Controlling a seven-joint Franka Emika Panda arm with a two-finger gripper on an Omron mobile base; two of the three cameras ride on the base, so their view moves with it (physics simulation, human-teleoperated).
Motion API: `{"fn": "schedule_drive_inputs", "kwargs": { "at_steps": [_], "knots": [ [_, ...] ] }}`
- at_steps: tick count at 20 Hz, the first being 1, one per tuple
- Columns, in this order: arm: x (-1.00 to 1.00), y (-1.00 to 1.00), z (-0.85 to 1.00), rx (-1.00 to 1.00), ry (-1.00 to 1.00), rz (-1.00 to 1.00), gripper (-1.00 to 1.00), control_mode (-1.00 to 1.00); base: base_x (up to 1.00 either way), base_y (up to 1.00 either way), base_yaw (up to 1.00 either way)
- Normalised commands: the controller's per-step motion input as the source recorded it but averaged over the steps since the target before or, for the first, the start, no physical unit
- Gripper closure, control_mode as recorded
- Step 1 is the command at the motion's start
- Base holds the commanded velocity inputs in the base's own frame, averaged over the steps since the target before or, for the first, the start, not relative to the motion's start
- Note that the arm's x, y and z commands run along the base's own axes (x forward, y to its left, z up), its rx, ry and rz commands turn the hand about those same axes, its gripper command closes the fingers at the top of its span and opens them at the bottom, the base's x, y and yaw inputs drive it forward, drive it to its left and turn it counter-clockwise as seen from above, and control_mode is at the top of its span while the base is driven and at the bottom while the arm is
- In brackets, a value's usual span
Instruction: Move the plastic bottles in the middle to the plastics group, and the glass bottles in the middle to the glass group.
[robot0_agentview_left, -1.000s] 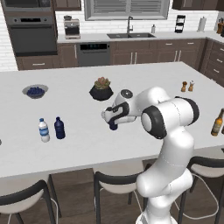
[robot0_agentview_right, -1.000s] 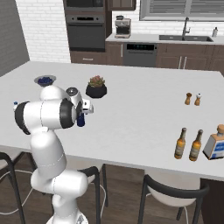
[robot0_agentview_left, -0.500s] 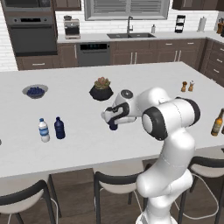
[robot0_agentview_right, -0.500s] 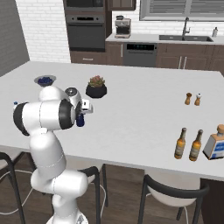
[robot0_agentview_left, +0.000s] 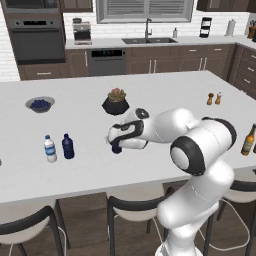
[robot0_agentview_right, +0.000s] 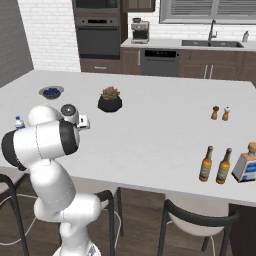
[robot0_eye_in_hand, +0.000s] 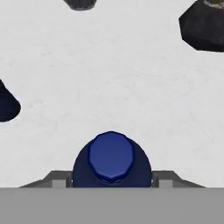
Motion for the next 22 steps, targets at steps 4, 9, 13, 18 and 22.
{"fn": "schedule_drive_inputs", "kwargs": {
  "at_steps": [4,9,13,18,22],
  "knots": [
    [-0.28,0.70,0.60,-0.02,0.07,0.43,1.00,-1.00,0.00,0.00,0.00],
    [-0.35,0.68,0.35,-0.12,0.07,0.24,1.00,-1.00,0.00,0.00,0.00],
    [-0.10,0.67,0.00,-0.11,0.01,0.12,1.00,-1.00,0.00,0.00,0.00],
    [0.01,0.57,0.08,-0.04,-0.01,0.02,1.00,-1.00,0.00,0.00,0.00],
    [0.14,0.47,0.00,0.00,-0.01,0.00,1.00,-1.00,0.00,0.00,0.00]
  ]
}}
